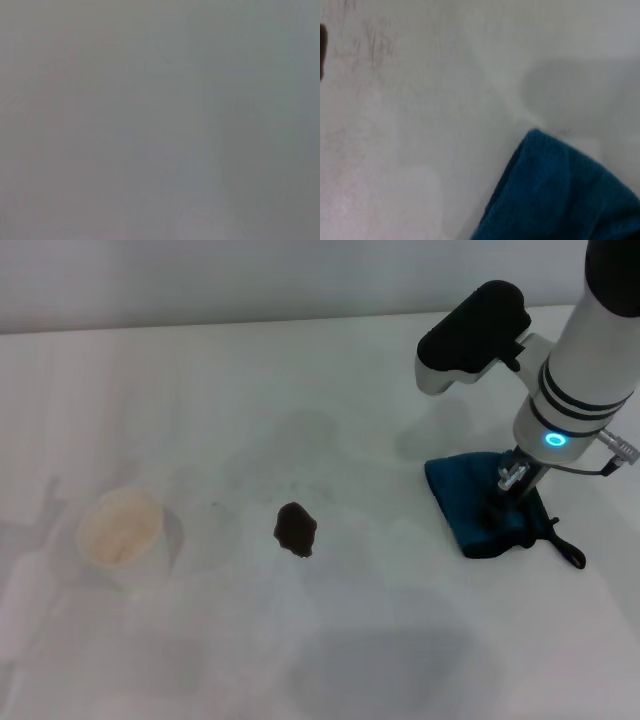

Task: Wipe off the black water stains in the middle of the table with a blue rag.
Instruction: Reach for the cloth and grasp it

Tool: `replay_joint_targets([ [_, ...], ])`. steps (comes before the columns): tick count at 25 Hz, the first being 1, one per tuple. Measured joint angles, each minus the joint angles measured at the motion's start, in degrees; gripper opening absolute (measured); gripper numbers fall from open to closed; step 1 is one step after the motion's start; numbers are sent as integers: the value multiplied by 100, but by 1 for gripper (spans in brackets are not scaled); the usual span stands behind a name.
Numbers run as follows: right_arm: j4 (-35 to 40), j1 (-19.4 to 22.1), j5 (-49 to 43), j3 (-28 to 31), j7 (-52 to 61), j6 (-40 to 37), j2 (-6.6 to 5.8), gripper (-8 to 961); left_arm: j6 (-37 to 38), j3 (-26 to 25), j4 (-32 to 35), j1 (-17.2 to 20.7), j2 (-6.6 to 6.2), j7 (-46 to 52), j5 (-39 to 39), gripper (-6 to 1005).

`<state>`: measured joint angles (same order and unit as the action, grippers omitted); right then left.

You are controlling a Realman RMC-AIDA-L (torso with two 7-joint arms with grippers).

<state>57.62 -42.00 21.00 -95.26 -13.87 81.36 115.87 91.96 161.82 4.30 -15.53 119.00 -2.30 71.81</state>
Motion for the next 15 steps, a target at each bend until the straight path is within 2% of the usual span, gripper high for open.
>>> replay_joint_targets([
  [15,6,-75,17,-311,-4,67,6,432,38,-11,-4,115,-9,-11,-12,866],
])
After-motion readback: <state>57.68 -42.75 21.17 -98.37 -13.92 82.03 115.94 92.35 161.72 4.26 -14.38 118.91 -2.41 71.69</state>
